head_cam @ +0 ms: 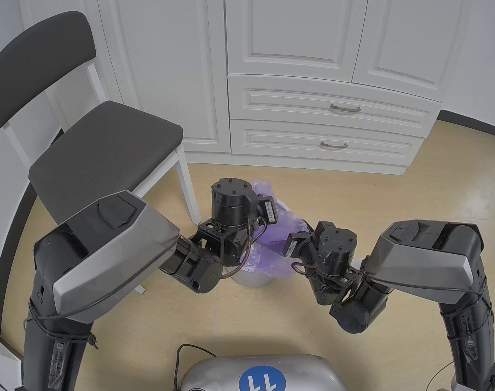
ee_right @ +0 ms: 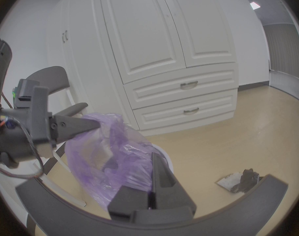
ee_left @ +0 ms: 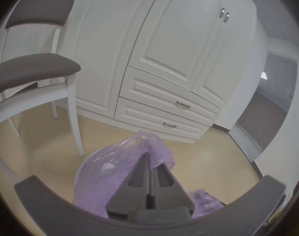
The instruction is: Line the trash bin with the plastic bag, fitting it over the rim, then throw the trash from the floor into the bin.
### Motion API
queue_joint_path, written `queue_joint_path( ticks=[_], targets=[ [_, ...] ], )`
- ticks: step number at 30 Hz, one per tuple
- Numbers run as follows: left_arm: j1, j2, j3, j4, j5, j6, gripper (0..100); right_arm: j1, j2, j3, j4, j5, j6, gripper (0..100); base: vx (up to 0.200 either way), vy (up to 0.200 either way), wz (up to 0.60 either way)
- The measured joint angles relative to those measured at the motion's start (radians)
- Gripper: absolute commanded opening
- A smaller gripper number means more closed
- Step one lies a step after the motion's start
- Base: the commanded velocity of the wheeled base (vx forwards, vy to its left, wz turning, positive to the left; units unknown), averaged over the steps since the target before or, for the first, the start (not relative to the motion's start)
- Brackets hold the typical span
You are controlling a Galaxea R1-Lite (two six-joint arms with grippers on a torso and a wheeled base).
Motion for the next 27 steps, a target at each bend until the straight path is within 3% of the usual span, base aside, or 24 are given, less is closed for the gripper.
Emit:
queue_joint_path(
  ticks=[14, 20, 27],
  targets=[
    [0.106, 0.047, -0.141, 0.036, 0.0, -0.083, 0, -0.129, 0.086, -0.185, 0.009, 0.04, 0.101, 0, 0.0, 0.0, 0.0],
    [0.145, 0.049, -0.173, 0.037, 0.001, -0.092, 0, -0.143, 0.12, -0.263, -0.002, 0.045, 0.188, 0, 0.0, 0.0, 0.0],
    [0.154, 0.055, -0.173, 0.058, 0.002, -0.091, 0, -0.13, 0.153, -0.29, -0.004, 0.043, 0.221, 0, 0.0, 0.0, 0.0]
  ],
)
